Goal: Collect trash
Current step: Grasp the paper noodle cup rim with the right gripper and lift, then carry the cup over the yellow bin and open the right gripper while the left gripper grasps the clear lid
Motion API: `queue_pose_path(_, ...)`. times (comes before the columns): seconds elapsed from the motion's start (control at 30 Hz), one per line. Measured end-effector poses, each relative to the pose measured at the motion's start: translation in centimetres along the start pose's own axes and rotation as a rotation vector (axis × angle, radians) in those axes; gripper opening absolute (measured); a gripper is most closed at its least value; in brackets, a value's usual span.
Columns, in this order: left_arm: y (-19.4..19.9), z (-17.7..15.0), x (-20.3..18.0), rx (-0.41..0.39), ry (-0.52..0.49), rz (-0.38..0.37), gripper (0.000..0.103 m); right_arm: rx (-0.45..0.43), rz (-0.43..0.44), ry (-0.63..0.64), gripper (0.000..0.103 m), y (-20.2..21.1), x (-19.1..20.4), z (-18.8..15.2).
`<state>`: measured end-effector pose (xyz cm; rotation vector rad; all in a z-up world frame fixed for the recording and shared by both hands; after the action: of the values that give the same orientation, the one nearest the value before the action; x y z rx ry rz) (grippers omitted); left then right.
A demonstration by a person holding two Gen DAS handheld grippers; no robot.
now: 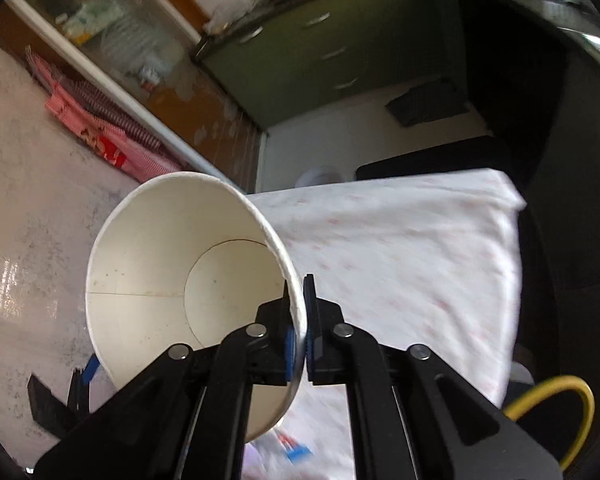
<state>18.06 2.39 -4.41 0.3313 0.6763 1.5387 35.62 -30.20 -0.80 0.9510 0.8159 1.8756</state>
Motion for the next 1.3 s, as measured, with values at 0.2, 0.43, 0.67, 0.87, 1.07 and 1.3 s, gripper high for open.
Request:
queue_pose_path(0.2, 0.9, -0.7, -1.2, 0.001, -0.007, -0.011, 0.099, -0.025, -0.168, -0.180, 0.004, 9.0, -10.4, -9.0)
queue_pose_path(0.43, 1.2, -1.2, -3.0, 0.018, -0.031, -0.004, 0.099, 0.066, -0.314, -0.342, 0.005, 9.1, -19.5, -20.3)
queue_pose_path(0.67, 1.6, -0.8, -4.0, 0.035, -0.053, -0.004, 0.099, 0.151, -0.365, -0.398, 0.005, 4.1, -23.4, -25.0)
queue_pose_path(0.87, 0.7, -0.5, -3.5, 0.070, -0.047, 0.008, 0.099, 0.184, -0.413, -0.403, 0.027, 2.0, -24.7, -25.2)
queue_pose_path(1.07, -1.5, 0.1, -3.8, 0.159, -0.035, -0.036, 0.099, 0.138, -0.438, -0.351, 0.037, 3.0, -23.3, -23.9)
queue_pose_path(1.3, -6.9, 2.7, -9.4, 0.368, -0.073, -0.159, 0.099, 0.098, -0.413, -0.292, 0.037, 4.9, -20.9, -23.8)
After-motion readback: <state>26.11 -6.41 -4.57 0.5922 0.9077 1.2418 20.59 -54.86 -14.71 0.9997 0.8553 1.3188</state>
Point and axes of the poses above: each gripper's, at about its wrist camera, not at the fingertips, and y roughly against the way its jaws point, x to its left, z to its top, the point moved 3 cm from there along -y, roughly the way its jaws point, and after that the axes turned 15 degrees about y, right-handed, at the moved point
